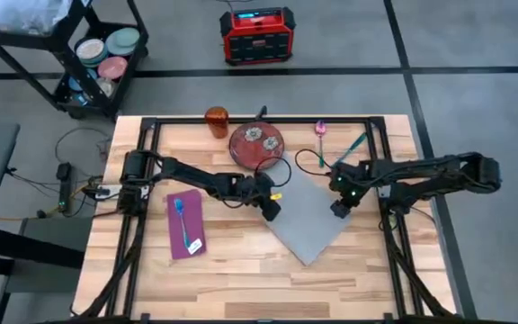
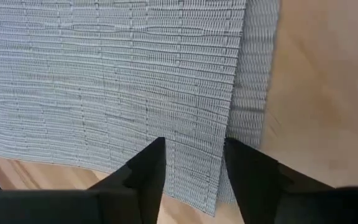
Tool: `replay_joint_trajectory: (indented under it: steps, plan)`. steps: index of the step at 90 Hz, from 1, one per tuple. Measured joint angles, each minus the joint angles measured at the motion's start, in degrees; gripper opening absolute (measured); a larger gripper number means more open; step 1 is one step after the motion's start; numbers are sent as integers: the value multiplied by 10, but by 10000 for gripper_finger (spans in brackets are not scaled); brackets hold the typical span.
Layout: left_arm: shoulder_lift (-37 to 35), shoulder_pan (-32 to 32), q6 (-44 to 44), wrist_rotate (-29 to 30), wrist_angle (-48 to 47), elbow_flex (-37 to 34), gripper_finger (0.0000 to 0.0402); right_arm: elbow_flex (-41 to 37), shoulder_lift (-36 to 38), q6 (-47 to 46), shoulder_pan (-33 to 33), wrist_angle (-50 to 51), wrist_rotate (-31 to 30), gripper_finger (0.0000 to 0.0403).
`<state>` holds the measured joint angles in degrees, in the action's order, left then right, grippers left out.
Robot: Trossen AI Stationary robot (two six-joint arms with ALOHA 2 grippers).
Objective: Set table place
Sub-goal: Prepare the gray placemat
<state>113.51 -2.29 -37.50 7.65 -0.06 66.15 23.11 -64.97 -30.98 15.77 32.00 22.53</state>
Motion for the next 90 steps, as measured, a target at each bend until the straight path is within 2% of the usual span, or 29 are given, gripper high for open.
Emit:
replay_joint_trajectory:
  steps: [20,43,56,72,90]
  plan:
    - [0,-22,2,9,11,0,0,0,0,26,0,-30,3,87]
    - [19,-49,-2,15,17,0,0,0,-22,57,4,-99,57,70]
    - [46,-52,-22,-23,40,9,0,-1,-83,60,4,-104,103,10]
    - [52,-43,-17,-45,37,27,0,20,-138,60,-5,-114,113,0]
    - [55,-42,-3,-49,6,60,0,90,-134,60,-26,-119,107,0]
